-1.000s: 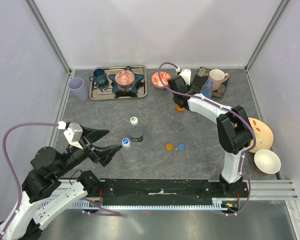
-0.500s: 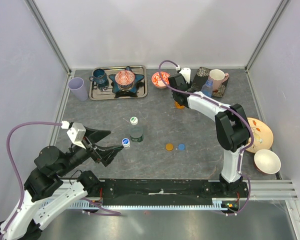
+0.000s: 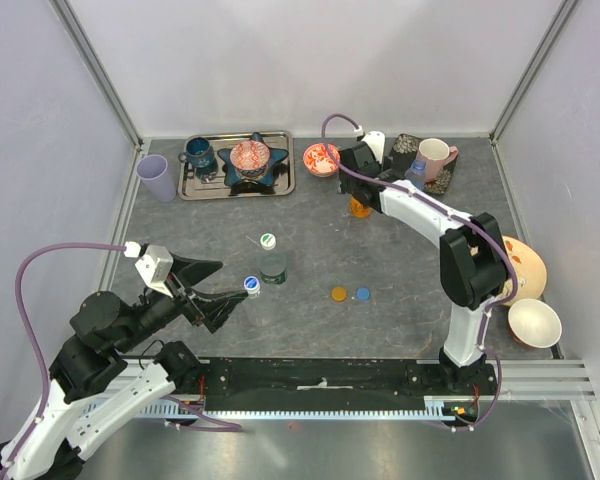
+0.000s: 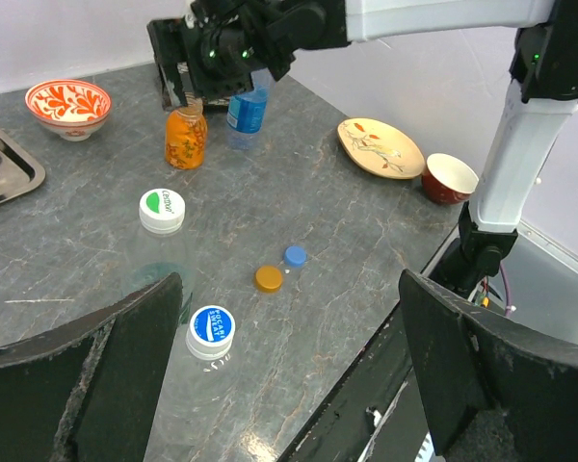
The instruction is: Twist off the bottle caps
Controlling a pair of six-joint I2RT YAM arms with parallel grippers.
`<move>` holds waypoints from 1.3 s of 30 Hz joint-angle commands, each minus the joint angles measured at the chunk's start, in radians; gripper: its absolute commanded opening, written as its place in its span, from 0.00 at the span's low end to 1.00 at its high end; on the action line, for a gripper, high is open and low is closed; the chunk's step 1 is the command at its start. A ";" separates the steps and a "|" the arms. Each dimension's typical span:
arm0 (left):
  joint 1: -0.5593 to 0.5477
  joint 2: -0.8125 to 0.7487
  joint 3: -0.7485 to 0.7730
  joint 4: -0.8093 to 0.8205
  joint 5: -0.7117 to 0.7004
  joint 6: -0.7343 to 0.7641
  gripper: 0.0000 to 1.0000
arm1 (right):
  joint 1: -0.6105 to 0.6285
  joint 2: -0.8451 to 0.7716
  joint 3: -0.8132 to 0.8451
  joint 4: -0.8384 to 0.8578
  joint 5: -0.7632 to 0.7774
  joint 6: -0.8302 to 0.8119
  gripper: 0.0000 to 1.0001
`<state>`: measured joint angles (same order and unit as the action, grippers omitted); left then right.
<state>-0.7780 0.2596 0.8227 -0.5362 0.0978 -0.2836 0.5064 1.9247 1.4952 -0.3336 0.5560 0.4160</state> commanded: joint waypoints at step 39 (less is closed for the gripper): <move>0.002 -0.091 -0.059 -0.004 -0.270 -0.106 0.99 | 0.538 -0.283 -0.044 0.036 -0.304 -0.091 0.85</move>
<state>-0.7784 0.1841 0.7700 -0.5442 -0.1555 -0.3519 1.0386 1.6253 1.4120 -0.3294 0.2268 0.3256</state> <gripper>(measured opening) 0.991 0.868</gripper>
